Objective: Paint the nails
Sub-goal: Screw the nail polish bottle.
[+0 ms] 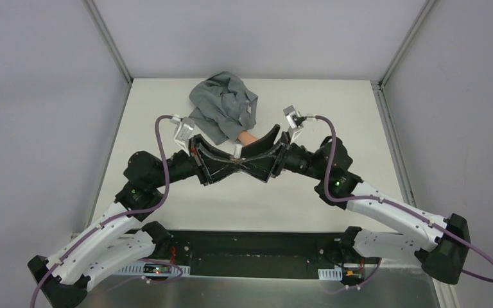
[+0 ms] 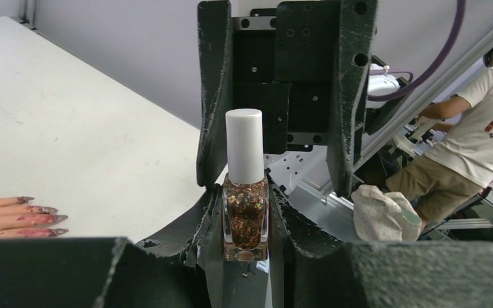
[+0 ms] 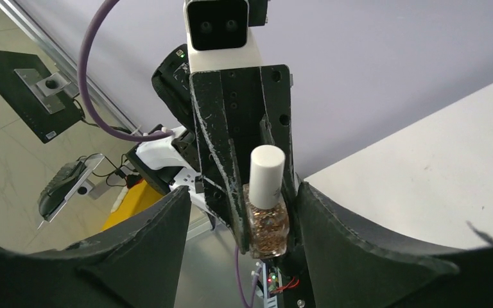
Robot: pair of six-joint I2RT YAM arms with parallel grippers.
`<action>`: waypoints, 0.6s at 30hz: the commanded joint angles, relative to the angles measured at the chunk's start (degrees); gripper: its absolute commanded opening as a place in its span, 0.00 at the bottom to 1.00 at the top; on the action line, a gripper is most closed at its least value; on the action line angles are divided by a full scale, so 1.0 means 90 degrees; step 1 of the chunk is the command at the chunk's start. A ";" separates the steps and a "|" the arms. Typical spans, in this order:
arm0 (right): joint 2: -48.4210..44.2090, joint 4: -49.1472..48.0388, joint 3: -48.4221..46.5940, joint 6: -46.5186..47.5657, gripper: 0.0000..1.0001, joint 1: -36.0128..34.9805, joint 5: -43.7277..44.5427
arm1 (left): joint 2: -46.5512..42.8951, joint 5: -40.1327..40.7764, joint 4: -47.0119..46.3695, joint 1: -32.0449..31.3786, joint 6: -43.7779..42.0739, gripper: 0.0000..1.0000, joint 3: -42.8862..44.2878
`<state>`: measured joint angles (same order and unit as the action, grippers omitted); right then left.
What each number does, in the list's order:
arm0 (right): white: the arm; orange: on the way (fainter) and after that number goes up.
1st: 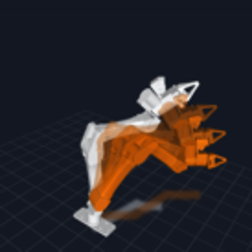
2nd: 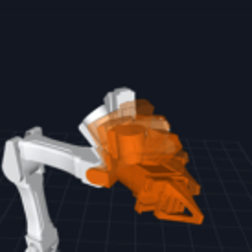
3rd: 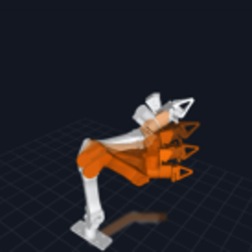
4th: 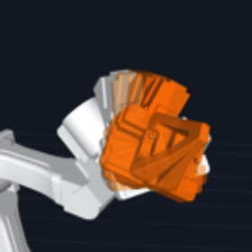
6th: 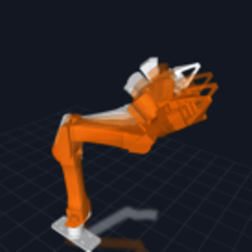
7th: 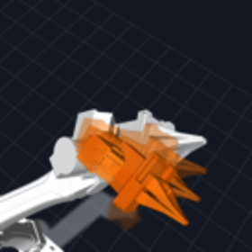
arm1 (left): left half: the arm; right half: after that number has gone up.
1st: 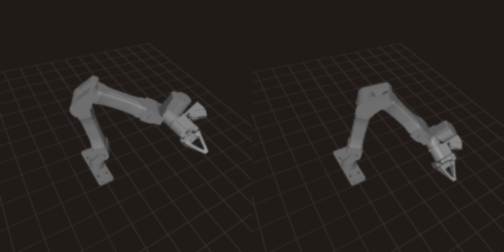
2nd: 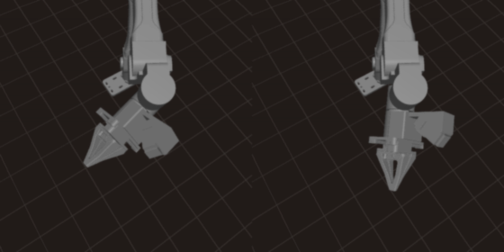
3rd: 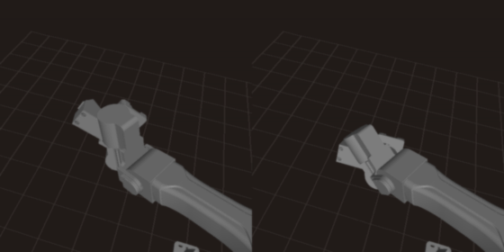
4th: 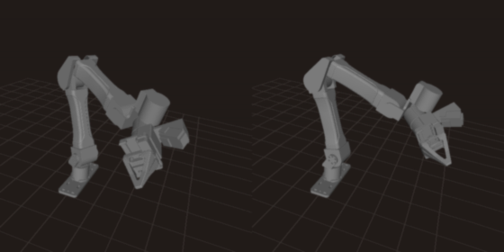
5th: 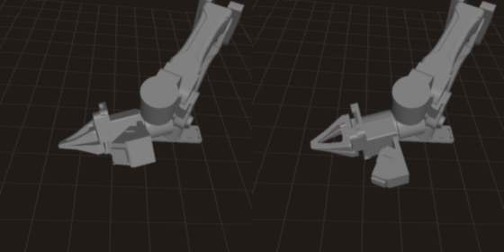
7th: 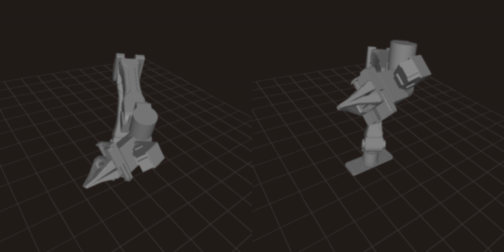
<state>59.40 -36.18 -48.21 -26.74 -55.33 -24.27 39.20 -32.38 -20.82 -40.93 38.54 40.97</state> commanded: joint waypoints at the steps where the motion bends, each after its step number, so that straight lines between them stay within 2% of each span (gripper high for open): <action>1: 0.0187 -0.0984 -0.0247 0.0003 0.62 0.0003 -0.0326 | -0.0075 -0.0351 -0.0859 -0.0052 0.0225 0.00 0.0047; 8: 0.0348 -0.1264 -0.0361 0.0070 0.54 0.0014 -0.0359 | -0.0058 -0.0422 -0.1025 -0.0050 0.0285 0.00 0.0008; 18: 0.0242 -0.1199 -0.0494 0.0211 0.54 0.0069 -0.0321 | 0.0000 -0.0502 -0.1050 -0.0050 0.0341 0.00 -0.0021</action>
<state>62.85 -43.51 -49.21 -26.28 -55.20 -26.22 39.35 -35.62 -25.98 -40.93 40.56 40.80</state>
